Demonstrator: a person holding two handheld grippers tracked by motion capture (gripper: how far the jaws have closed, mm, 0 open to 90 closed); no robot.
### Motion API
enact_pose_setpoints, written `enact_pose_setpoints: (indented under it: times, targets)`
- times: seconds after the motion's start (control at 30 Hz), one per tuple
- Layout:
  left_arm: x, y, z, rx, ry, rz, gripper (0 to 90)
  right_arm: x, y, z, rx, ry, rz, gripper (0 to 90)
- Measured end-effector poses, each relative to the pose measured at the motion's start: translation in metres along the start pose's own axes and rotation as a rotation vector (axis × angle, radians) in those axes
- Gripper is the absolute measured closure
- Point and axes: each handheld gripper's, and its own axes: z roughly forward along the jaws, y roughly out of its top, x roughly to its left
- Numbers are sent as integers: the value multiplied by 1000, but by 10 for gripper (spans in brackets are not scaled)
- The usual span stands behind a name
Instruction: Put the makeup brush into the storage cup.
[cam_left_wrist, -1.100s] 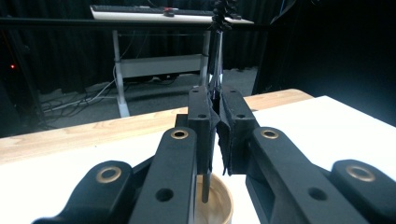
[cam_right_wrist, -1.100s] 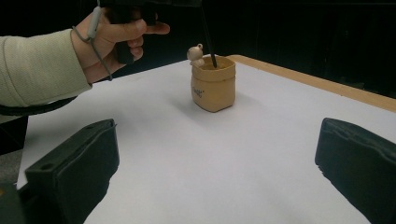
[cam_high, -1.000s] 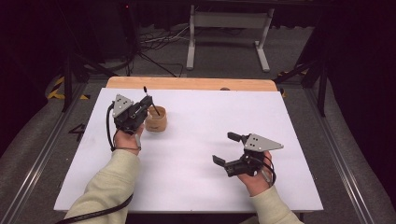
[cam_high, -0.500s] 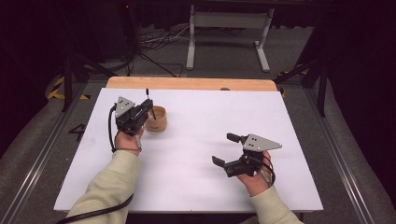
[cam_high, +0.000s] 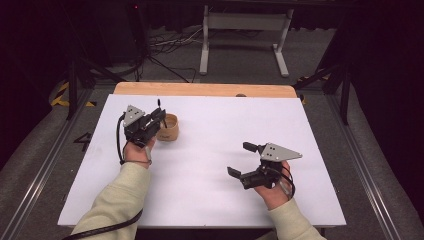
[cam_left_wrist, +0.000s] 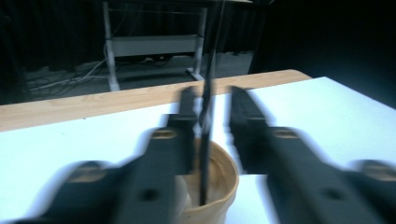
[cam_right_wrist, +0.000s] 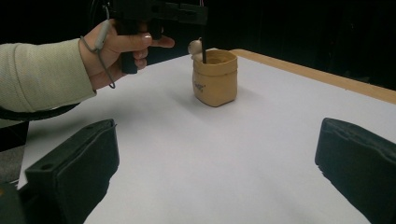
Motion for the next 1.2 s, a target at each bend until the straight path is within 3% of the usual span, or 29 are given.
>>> enact_pose_setpoints:
  times: [0.1,0.17,0.27,0.33,0.53,0.57,0.67,0.87,1.2]
  targets:
    - [0,1,-4,0,-37,39,444,-1,0,-1,0,-5,-2,2]
    - [-1,2,-8,1,-50,31,329,-2,1,-2,-3,-8,1,2]
    - [-2,3,-13,10,-55,39,89,-4,2,-4,-8,-12,2,1]
    - [-1,4,-19,-1,-67,52,23,-5,3,-5,-11,-14,2,1]
    - [3,8,-34,-26,-84,50,0,-9,4,-8,-14,-26,4,0]
    - [6,10,-43,-43,-97,41,0,-10,4,-9,-15,-26,2,0]
    - [8,11,-56,-61,-111,51,0,-10,6,-11,-17,-19,-36,0]
    - [7,14,-79,-94,-146,75,0,-17,10,-19,-21,-20,-48,0]
    - [5,7,-105,-97,-194,79,0,-23,13,-34,-30,-25,-63,0]
